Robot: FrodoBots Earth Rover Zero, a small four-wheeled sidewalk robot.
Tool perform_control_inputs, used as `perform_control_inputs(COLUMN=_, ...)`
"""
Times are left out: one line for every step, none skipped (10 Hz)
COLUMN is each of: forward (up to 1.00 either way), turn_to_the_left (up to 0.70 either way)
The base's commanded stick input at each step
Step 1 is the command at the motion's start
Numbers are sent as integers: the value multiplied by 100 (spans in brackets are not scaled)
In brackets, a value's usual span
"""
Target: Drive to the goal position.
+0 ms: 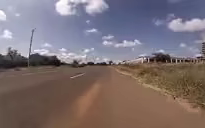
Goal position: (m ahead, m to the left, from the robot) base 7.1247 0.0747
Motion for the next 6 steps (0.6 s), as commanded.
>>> perform_control_inputs(forward=100, turn_to_the_left=-15)
perform_control_inputs(forward=100, turn_to_the_left=-37)
perform_control_inputs(forward=100, turn_to_the_left=-28)
perform_control_inputs(forward=100, turn_to_the_left=-5)
perform_control_inputs(forward=100, turn_to_the_left=3)
perform_control_inputs(forward=100, turn_to_the_left=3)
